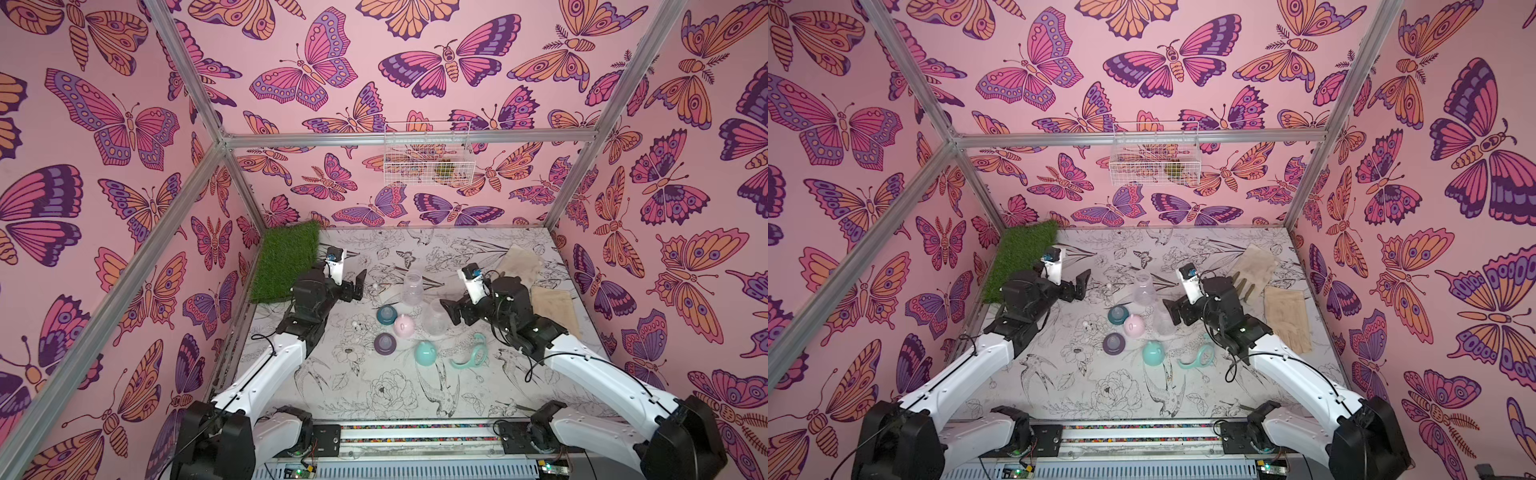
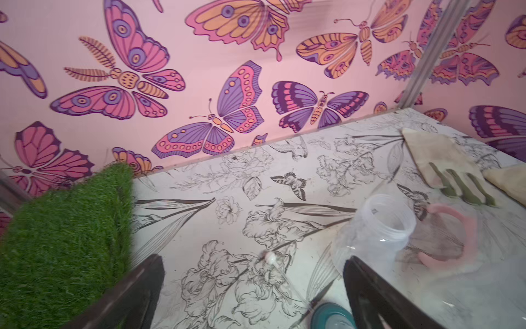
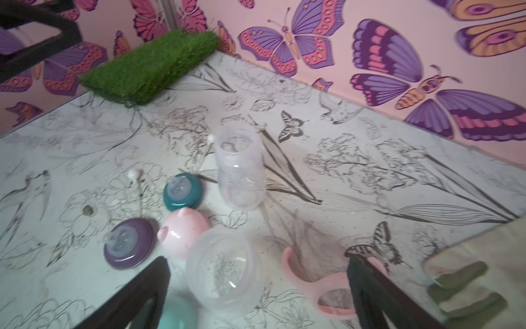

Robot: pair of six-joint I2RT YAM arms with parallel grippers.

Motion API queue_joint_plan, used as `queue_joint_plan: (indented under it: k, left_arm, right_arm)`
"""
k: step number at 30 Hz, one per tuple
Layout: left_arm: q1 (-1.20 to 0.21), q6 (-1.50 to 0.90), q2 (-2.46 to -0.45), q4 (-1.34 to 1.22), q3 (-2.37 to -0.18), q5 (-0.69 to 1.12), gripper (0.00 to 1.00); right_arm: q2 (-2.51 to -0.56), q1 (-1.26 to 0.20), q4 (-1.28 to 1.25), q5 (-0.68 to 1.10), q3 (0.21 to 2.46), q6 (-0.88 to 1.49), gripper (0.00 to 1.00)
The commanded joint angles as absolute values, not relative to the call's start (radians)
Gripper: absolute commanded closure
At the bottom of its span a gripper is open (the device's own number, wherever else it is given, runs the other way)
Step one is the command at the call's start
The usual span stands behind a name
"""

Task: Assemble the baby bottles
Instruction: Pick up the baby bottle from the center of the board.

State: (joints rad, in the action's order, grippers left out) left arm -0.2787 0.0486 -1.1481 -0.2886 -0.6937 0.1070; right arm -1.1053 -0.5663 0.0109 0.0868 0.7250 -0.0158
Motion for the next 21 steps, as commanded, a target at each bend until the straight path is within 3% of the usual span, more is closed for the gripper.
queue_joint_plan:
  k: [1,21]
  left_arm:
    - [-0.292,0.066,-1.127,-0.197,-0.711,0.141,0.00]
    - [-0.321,0.083,-1.124,-0.183,-0.703,0.165,0.00]
  right_arm:
    - [-1.099,-0.595,0.025,0.143,0.701,-0.005,0.01]
    - [-1.238,-0.596,-0.147,0.113,0.669,0.010,0.01]
